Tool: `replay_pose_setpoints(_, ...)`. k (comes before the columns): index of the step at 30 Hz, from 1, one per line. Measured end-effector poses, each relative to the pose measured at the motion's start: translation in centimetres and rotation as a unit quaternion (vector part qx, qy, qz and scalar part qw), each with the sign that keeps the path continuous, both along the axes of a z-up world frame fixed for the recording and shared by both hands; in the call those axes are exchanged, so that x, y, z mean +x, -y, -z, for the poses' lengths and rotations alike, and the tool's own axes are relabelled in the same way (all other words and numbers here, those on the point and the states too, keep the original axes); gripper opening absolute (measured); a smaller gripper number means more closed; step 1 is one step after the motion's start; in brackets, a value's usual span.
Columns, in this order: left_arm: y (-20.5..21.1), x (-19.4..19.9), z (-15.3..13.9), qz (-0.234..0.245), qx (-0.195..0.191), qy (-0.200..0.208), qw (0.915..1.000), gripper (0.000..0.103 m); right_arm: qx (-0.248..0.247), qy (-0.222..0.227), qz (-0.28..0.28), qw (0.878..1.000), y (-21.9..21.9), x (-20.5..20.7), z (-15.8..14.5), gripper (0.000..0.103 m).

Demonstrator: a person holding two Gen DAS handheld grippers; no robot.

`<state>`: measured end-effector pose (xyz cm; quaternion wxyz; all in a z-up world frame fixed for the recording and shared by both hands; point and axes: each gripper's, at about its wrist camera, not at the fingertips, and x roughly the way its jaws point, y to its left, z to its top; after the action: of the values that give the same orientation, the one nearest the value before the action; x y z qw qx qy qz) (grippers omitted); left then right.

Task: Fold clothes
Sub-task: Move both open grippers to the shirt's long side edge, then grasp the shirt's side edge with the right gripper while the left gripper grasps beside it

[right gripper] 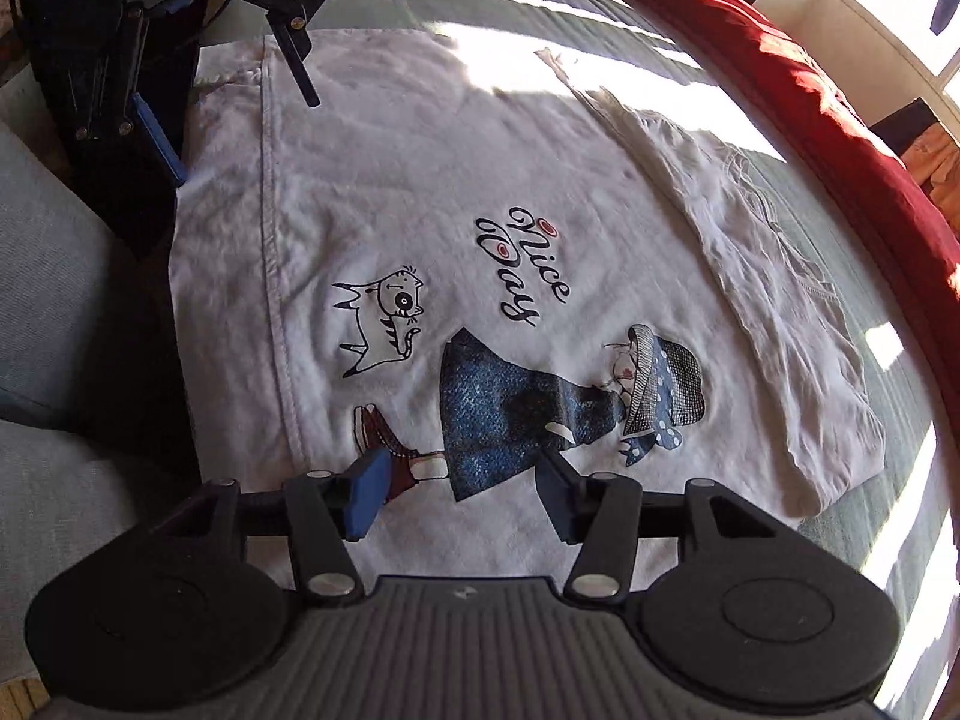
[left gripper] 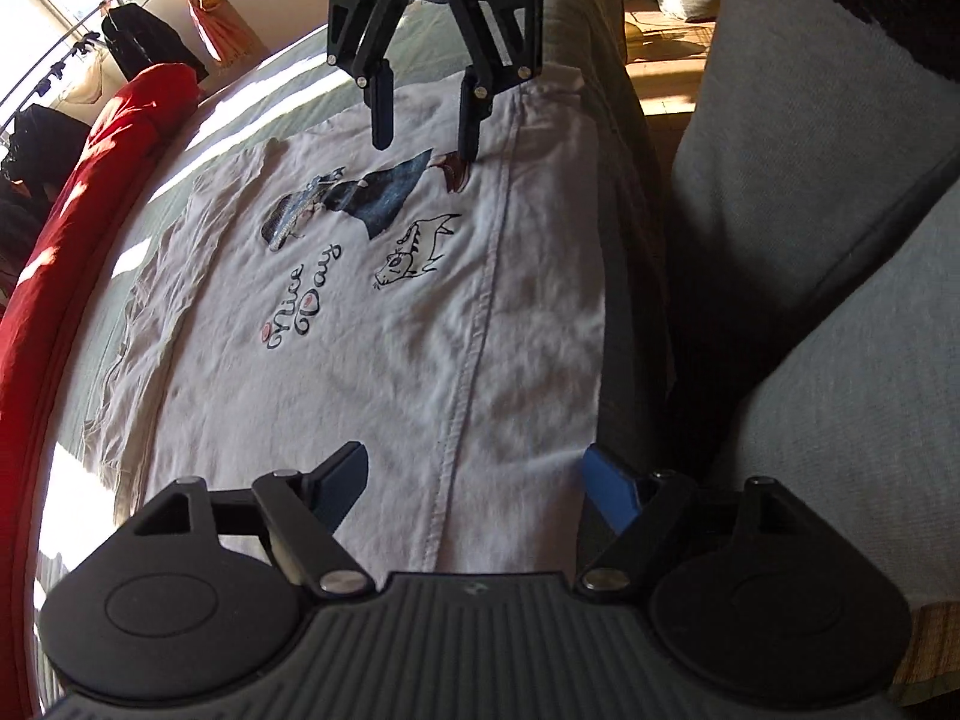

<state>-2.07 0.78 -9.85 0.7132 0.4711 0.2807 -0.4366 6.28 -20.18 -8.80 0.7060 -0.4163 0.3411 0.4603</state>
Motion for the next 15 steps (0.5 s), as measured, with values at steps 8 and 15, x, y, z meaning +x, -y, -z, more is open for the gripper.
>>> replay_pose_setpoints(8, 0.0, -2.8, 2.7, 0.073, 0.027, 0.080, 0.9937, 0.079, -0.013, 0.096, -0.147, 0.984, -0.7, -5.5, 1.2, 0.070)
replay_pose_setpoints(15, 1.0, -3.4, 3.3, 0.078, 0.017, 0.132, 0.9881, 0.082, -0.004, 0.106, -0.150, 0.983, -2.0, -6.3, 1.5, 0.074)
